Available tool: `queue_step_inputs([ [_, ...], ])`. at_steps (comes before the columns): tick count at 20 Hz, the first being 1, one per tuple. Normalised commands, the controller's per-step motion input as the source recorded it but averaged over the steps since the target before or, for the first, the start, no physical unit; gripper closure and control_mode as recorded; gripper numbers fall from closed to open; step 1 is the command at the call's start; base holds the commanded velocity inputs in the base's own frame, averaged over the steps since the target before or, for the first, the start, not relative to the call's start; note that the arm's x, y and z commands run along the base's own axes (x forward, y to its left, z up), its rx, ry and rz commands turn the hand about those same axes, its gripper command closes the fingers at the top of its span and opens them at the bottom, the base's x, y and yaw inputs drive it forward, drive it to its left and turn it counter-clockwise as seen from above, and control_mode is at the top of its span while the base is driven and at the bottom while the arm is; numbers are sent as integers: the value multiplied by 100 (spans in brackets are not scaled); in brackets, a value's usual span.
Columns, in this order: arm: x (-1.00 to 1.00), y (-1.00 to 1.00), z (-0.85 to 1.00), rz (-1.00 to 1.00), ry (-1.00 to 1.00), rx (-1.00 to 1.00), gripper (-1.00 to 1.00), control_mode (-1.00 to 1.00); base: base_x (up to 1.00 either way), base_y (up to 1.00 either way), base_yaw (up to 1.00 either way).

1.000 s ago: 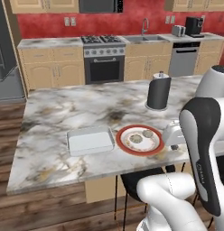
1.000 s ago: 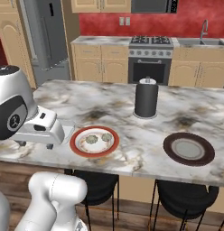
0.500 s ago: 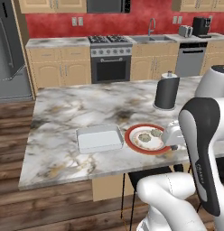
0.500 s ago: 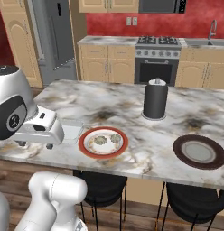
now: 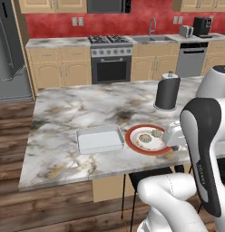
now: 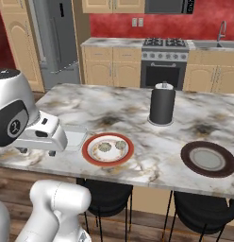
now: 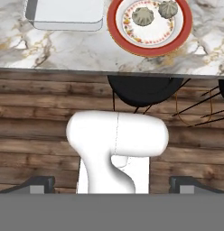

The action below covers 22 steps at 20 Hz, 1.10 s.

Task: Place two dumplings into each of the tupperware containers and then place the containers in the fridge.

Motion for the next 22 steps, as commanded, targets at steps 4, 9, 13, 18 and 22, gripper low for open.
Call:
queue_step_inputs([
  [4, 12, 0, 0, 0, 0, 0, -100, -100, 8, 0, 0],
  [9, 96, -25, 0, -4, 3, 4, -100, -100, 0, 0, 0],
  [13, 100, -56, -1, -5, 8, 8, -100, -100, 0, 0, 0],
  [18, 100, -29, -28, -4, 1, 1, -100, -100, 0, 0, 0],
  [22, 86, 0, -53, -10, 2, -1, -100, -100, 0, 0, 0],
])
